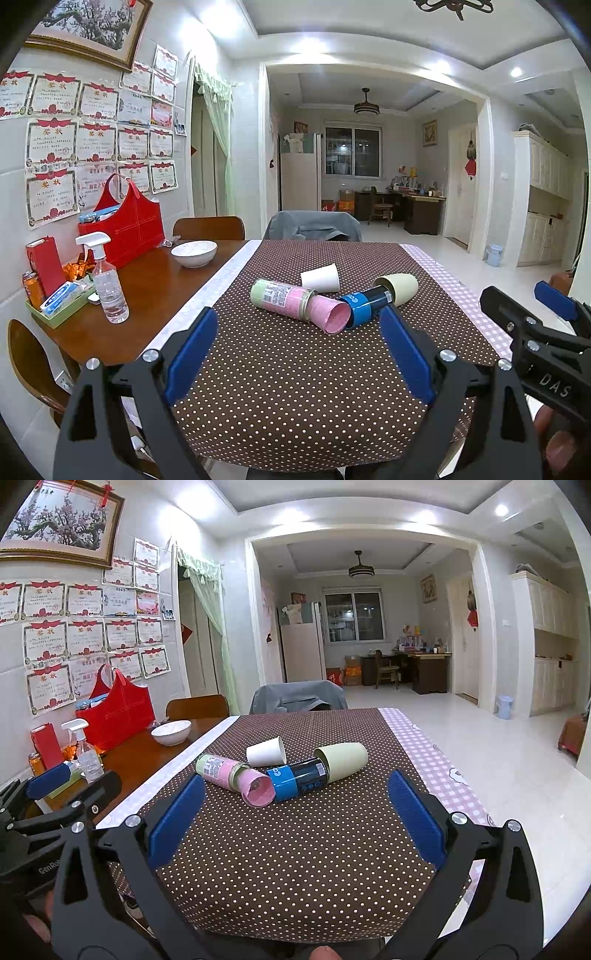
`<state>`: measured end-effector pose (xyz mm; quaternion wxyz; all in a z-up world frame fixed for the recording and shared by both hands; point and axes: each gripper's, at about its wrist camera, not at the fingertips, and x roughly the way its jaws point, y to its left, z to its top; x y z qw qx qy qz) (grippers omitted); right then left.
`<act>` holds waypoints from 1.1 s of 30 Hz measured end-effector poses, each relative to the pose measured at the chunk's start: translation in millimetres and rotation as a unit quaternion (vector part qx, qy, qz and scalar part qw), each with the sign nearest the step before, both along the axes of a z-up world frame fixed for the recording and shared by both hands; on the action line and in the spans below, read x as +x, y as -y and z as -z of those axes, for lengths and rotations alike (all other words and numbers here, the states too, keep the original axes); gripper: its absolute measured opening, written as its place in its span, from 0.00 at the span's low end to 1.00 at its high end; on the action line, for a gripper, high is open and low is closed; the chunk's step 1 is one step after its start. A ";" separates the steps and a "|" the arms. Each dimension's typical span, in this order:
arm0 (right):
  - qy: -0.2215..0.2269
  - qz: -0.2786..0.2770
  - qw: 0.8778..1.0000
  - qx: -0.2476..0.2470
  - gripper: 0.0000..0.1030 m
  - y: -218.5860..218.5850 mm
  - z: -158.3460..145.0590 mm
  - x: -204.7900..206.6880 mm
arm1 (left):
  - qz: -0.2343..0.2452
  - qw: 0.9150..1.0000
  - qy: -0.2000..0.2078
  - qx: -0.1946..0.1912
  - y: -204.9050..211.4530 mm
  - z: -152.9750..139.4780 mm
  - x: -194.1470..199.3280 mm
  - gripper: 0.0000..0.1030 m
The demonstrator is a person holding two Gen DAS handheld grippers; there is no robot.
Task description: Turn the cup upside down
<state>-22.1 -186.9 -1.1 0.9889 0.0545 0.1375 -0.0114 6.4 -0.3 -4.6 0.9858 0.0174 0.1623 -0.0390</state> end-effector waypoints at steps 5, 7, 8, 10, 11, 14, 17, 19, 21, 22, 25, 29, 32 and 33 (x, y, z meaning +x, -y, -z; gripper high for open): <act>0.000 0.000 1.000 0.001 0.94 0.3 0.8 0.2 | 0.000 1.000 0.000 0.000 0.5 0.6 0.2 0.86; 0.000 -0.001 1.000 0.000 0.94 0.2 1.0 0.0 | 0.000 1.000 0.000 0.000 -0.1 0.7 -0.1 0.86; 0.000 -0.001 1.000 0.000 0.94 0.1 0.4 -0.2 | 0.000 1.000 0.000 0.000 0.3 0.8 0.0 0.86; 0.001 -0.001 1.000 -0.001 0.94 0.3 -0.1 -0.2 | 0.000 1.000 0.000 0.000 -0.1 0.7 -0.1 0.86; 0.001 -0.001 1.000 -0.001 0.94 0.4 0.1 -0.3 | 0.000 1.000 0.000 0.000 0.4 0.9 0.2 0.86; 0.001 0.000 1.000 -0.001 0.94 0.2 0.0 -0.3 | 0.000 1.000 0.000 0.000 -0.2 0.8 -0.2 0.86; 0.002 0.000 1.000 -0.002 0.94 0.2 0.2 -0.5 | 0.000 1.000 0.000 -0.001 0.0 1.1 -0.1 0.86; 0.001 -0.001 1.000 -0.002 0.94 0.4 0.3 -0.5 | 0.000 1.000 0.000 0.000 -0.5 1.1 -0.2 0.86; 0.002 -0.001 1.000 -0.002 0.94 0.1 0.3 -0.6 | 0.000 1.000 0.000 -0.001 -0.5 1.3 -0.3 0.86; 0.002 -0.001 1.000 -0.003 0.94 0.2 -0.3 -0.9 | 0.000 1.000 0.000 -0.001 -0.7 1.3 -0.3 0.86; 0.002 0.000 1.000 -0.003 0.94 -0.2 -0.3 -1.0 | 0.000 1.000 0.000 -0.001 -0.6 1.4 -0.1 0.86; 0.002 -0.001 1.000 -0.003 0.94 -0.2 0.0 -1.0 | 0.000 1.000 -0.001 -0.001 -0.3 1.9 0.2 0.86; 0.003 -0.001 1.000 -0.005 0.94 -0.5 -0.7 -1.4 | -0.001 1.000 0.000 -0.001 -0.7 2.3 0.3 0.86; 0.002 -0.001 1.000 -0.004 0.94 0.7 -1.9 0.5 | -0.001 1.000 -0.001 -0.001 -0.1 2.9 0.6 0.86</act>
